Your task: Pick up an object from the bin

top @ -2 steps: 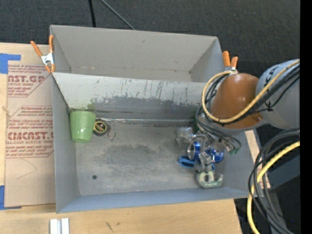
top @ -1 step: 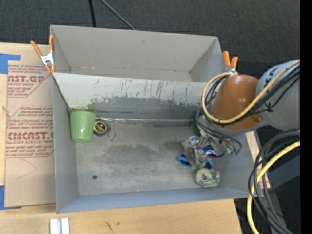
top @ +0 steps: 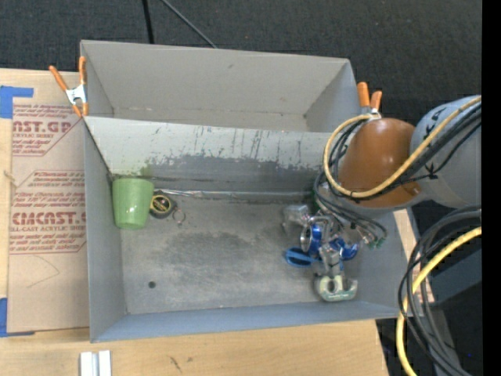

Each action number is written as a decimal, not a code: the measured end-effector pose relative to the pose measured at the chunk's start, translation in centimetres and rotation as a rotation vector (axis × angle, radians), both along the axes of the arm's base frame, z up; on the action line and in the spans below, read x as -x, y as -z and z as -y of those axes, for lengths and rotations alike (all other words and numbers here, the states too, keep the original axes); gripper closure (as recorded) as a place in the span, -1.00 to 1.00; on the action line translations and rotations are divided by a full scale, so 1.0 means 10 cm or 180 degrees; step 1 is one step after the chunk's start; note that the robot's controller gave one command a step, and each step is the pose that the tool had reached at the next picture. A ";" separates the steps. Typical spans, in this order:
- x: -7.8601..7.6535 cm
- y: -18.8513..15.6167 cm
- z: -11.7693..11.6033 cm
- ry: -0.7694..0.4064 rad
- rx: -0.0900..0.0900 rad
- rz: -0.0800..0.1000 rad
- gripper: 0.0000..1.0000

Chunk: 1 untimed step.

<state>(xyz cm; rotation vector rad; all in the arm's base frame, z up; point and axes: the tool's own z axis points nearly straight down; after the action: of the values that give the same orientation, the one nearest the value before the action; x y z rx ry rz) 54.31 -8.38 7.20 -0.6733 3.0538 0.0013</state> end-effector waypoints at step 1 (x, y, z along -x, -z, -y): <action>0.03 0.01 0.01 -0.0001 0.0006 -0.0033 1.00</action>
Offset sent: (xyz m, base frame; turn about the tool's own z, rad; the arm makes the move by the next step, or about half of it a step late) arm 0.0000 0.0000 0.0000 0.0000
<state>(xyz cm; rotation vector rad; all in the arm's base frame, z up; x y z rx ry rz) 54.02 -8.50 7.11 -0.6760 3.0639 0.0019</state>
